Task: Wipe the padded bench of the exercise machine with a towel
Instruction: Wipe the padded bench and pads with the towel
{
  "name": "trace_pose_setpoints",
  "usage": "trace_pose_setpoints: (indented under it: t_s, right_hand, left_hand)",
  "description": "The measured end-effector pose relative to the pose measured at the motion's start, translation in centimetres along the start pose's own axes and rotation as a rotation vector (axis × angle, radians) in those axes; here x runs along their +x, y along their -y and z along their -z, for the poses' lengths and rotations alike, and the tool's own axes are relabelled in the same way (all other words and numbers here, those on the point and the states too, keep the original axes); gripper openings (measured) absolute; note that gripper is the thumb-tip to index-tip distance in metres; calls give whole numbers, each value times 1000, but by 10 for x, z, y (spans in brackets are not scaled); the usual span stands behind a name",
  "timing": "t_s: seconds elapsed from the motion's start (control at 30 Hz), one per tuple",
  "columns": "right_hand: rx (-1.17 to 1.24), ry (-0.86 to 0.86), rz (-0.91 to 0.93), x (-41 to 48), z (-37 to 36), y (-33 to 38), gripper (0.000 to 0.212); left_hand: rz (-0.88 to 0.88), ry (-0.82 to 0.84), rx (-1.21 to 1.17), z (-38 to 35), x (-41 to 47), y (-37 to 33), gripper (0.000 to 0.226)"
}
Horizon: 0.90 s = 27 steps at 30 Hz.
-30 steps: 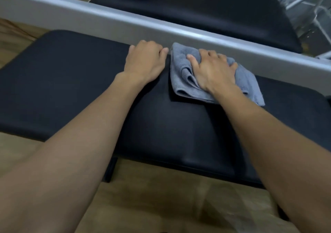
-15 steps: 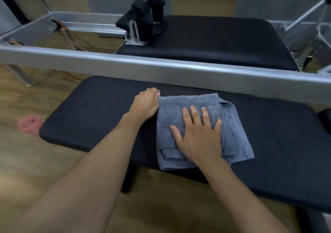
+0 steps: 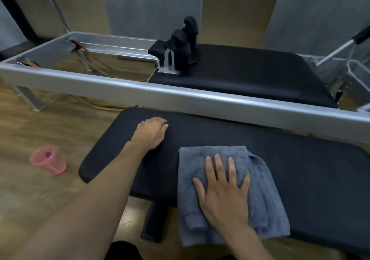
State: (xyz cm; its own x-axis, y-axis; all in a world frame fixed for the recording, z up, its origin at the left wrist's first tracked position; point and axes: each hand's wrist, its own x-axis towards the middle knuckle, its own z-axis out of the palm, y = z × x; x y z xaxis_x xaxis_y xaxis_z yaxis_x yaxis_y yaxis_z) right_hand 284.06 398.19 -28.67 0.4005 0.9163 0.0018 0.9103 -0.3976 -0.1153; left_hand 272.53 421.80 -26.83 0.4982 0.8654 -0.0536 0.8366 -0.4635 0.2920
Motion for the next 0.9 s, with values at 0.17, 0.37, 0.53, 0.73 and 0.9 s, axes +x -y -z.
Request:
trace_pose_setpoints:
  t_s: [0.17, 0.37, 0.53, 0.73, 0.9]
  right_hand:
    - [14, -18, -12, 96, -12, 13, 74]
    - [12, -47, -31, 214, -14, 28, 65]
    - [10, -25, -61, 189, -8, 33, 69]
    - [33, -14, 14, 83, -11, 62, 72]
    - [4, -41, 31, 16, -15, 95, 71]
  left_hand:
    - [-121, -167, -6, -15, 25, 26, 38]
    - [-168, -205, -37, -25, 36, 47, 38]
    - [-24, -24, 26, -12, 37, 44, 42]
    - [-4, 131, 86, 6, 25, 36, 45]
    - [-73, 109, 46, 7, 16, 50, 45]
